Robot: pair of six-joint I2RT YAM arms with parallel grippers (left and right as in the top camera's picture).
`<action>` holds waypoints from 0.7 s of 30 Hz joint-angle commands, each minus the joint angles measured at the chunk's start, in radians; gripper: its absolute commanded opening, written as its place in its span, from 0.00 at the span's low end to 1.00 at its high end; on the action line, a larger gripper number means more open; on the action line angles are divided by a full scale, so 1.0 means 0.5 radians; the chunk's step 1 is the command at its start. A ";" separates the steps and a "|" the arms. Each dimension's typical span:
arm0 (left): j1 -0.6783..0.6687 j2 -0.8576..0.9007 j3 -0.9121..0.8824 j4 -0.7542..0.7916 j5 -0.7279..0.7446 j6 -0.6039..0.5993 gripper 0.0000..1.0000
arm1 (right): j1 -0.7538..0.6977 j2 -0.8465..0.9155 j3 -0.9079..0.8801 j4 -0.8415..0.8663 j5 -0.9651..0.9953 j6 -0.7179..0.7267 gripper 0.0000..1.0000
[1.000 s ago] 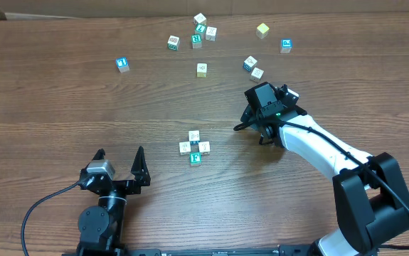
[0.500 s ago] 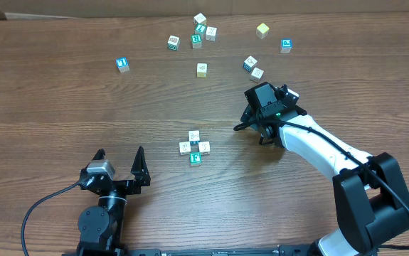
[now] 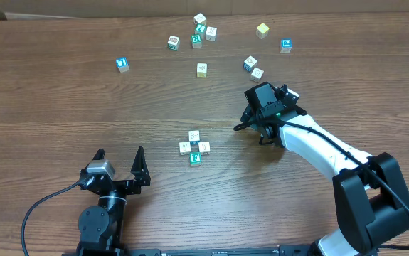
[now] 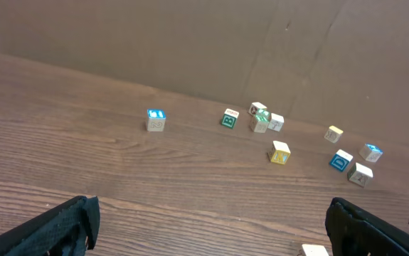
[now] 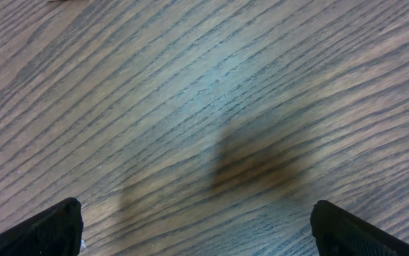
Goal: Form a circle
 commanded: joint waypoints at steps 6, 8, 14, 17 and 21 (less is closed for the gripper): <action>-0.008 -0.025 -0.005 -0.002 0.026 0.060 1.00 | -0.010 0.020 -0.010 0.003 0.022 0.007 1.00; -0.008 -0.025 -0.005 -0.002 0.026 0.060 1.00 | -0.010 0.018 -0.010 0.004 0.022 0.007 1.00; -0.008 -0.025 -0.005 -0.002 0.026 0.060 1.00 | -0.010 -0.143 -0.010 -0.064 0.037 -0.105 1.00; -0.008 -0.025 -0.005 -0.002 0.026 0.060 1.00 | -0.012 -0.344 -0.010 -0.140 0.105 -0.159 1.00; -0.008 -0.025 -0.005 -0.002 0.026 0.060 1.00 | -0.033 -0.633 -0.045 -0.217 0.203 -0.168 1.00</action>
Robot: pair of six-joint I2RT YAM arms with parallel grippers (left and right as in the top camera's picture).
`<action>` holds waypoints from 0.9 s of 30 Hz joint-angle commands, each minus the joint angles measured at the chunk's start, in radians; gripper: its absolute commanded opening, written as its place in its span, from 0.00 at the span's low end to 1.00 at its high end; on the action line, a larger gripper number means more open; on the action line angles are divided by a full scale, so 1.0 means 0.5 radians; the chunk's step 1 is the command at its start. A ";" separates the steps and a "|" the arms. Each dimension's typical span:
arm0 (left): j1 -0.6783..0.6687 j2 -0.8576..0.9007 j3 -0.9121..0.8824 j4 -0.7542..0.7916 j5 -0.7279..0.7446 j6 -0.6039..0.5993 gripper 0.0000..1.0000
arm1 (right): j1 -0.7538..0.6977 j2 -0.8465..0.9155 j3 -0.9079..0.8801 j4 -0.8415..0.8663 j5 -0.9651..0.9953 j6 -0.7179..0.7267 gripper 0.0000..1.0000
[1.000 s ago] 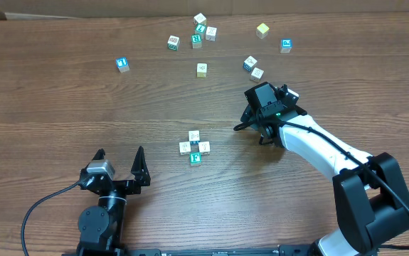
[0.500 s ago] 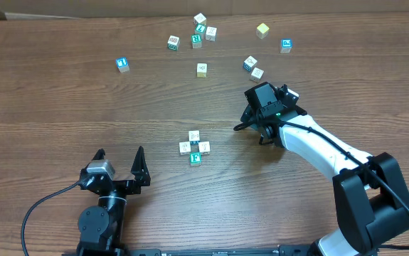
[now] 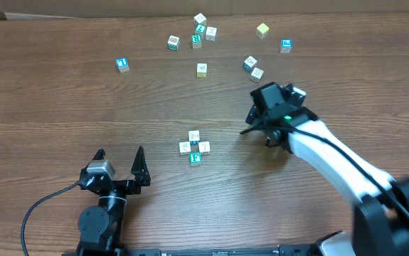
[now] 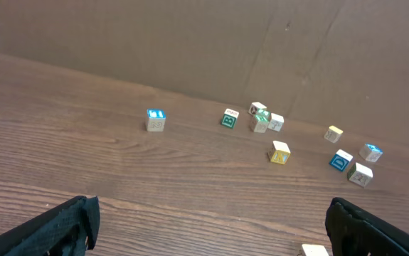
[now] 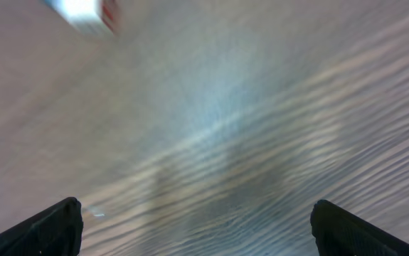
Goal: Form a circle
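A tight cluster of small cubes (image 3: 194,147) sits mid-table. Several more cubes lie scattered at the back: a blue one (image 3: 122,64), a yellow one (image 3: 201,69), a bunch (image 3: 198,32), a pale yellow one (image 3: 262,30), a blue one (image 3: 286,45) and a pair (image 3: 253,67). My right gripper (image 3: 255,114) hangs open over bare wood right of the cluster; its wrist view is blurred, with one block (image 5: 83,11) at the top edge. My left gripper (image 3: 120,158) rests open at the front left, its fingertips (image 4: 76,220) wide apart over bare table.
A brown cardboard wall (image 4: 190,43) stands behind the back edge of the wooden table (image 3: 62,107). A black cable (image 3: 40,206) loops beside the left arm's base.
My right arm has shifted slightly right and toward the back, its gripper still open. A block has come into the top of the right wrist view. The left arm has not moved.
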 commanded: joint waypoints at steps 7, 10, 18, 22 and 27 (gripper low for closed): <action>-0.008 -0.025 -0.005 -0.001 0.025 0.060 1.00 | -0.211 -0.750 -0.486 0.381 0.059 -0.205 1.00; -0.008 -0.025 -0.005 -0.001 0.025 0.060 1.00 | -0.354 -0.967 -0.735 0.655 -0.155 -0.476 1.00; -0.008 -0.025 -0.005 -0.001 0.025 0.060 1.00 | -0.668 -1.427 -1.177 1.028 -0.469 -0.917 1.00; -0.008 -0.025 -0.005 -0.001 0.025 0.060 1.00 | -0.706 -1.618 -1.371 1.102 -0.469 -0.943 1.00; -0.008 -0.025 -0.005 -0.001 0.025 0.060 1.00 | -0.705 -1.835 -1.691 1.401 -0.514 -0.941 1.00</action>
